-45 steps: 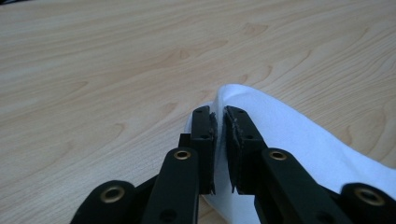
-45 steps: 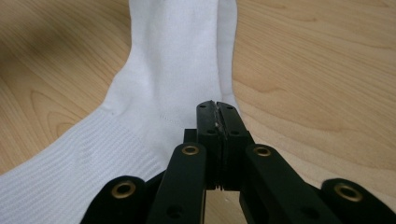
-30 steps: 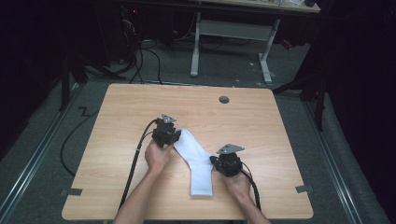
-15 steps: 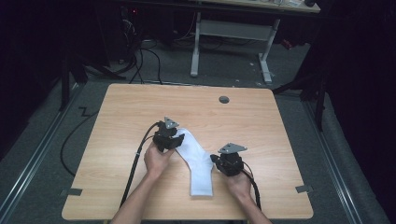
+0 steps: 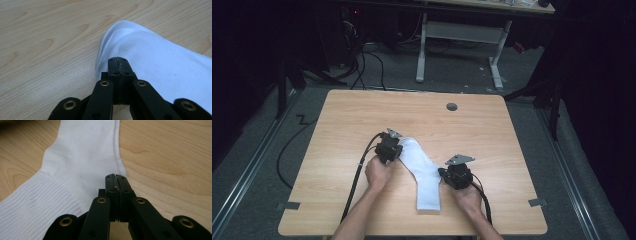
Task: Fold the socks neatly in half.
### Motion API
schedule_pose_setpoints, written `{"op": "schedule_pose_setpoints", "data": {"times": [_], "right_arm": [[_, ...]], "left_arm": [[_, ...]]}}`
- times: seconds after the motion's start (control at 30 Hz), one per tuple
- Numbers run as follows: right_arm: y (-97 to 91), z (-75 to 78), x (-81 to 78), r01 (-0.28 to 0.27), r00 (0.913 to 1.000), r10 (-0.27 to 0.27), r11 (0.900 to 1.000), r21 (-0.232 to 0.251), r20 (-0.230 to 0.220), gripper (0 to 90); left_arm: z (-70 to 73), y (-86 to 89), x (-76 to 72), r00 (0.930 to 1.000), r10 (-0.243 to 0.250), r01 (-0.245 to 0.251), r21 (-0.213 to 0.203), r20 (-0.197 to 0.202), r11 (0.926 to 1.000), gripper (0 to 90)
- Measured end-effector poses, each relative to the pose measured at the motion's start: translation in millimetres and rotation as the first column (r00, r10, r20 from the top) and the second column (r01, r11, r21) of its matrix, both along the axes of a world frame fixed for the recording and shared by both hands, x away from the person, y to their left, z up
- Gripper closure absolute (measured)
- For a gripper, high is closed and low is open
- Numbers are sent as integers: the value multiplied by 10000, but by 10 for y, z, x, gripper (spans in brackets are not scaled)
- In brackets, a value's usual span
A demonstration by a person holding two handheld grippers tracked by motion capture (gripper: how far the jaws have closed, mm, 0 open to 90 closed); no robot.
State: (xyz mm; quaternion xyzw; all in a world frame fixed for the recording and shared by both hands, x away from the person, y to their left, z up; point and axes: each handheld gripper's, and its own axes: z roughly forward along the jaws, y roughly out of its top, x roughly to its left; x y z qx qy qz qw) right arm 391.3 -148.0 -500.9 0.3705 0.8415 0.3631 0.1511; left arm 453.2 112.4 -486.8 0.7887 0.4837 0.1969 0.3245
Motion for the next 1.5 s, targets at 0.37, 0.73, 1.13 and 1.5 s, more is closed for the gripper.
{"op": "schedule_pose_setpoints", "data": {"times": [0.37, 0.73, 1.13, 1.5], "right_arm": [[-60, 92, -80, 14, 9977, -40, 9993, 384, 683, 891], [-58, 33, -41, 400, 9980, -409, 9990, 183, 483, 804], [152, 15, 36, -69, 9996, 61, 9996, 284, 270, 800], [110, -29, 46, 12, 9997, -14, 10000, 56, 227, 705]], "left_arm": [[200, -73, -49, 9940, -309, 343, -310, 1045, 9989, 900], [41, -259, -178, 9905, -1218, 1246, -416, 635, 9913, 642], [-99, -353, -310, 9877, -1543, 1551, -348, 242, 9873, 501], [-92, -249, -240, 9957, -885, 891, -225, 269, 9958, 478]]}}
